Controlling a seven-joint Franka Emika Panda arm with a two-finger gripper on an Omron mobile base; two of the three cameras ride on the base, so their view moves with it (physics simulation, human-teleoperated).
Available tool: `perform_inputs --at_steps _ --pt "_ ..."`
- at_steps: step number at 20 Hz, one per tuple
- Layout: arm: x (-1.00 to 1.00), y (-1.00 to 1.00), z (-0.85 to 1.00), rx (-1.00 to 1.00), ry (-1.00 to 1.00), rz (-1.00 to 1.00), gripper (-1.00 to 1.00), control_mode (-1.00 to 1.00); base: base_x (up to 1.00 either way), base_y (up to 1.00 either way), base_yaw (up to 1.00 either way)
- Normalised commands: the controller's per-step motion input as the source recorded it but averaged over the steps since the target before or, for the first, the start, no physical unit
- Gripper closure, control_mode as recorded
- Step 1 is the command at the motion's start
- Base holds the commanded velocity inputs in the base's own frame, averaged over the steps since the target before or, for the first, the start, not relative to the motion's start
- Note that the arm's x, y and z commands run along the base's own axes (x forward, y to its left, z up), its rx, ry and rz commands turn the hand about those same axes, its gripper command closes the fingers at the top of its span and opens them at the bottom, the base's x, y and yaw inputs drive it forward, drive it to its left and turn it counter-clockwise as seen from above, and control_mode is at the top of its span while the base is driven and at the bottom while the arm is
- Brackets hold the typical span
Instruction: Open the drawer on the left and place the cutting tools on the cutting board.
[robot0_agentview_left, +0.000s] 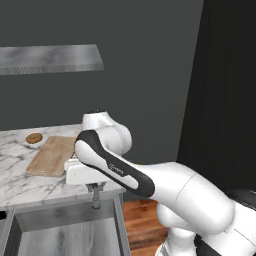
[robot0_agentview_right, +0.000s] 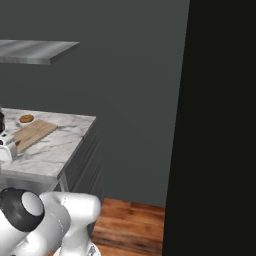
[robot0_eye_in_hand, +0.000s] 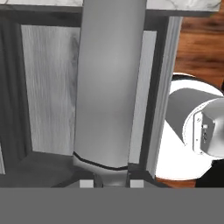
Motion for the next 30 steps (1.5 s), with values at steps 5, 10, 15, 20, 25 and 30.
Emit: perform_inputs --at_steps 5,10,15,20,25,30 --pt "1.00 0.00 0.30 -0.06 0.00 0.00 1.00 -1.00 0.00 0.00 0.00" --pt "1.00 0.00 0.01 -0.11 0.00 0.00 1.00 -1.00 0.00 0.00 0.00" --pt "0.99 0.09 -0.15 -0.06 0.00 0.00 1.00 -1.00 0.00 0.00 0.00" --pt "0.73 0.30 -0.27 0.00 -0.03 0.00 1.00 -1.00 0.00 0.00 0.00" --pt "0.35 0.51 -0.36 0.00 -0.09 0.00 1.00 -1.00 0.00 0.00 0.00" --pt "0.28 0.42 -0.39 0.00 -0.12 0.00 1.00 -1.00 0.00 0.00 0.00"
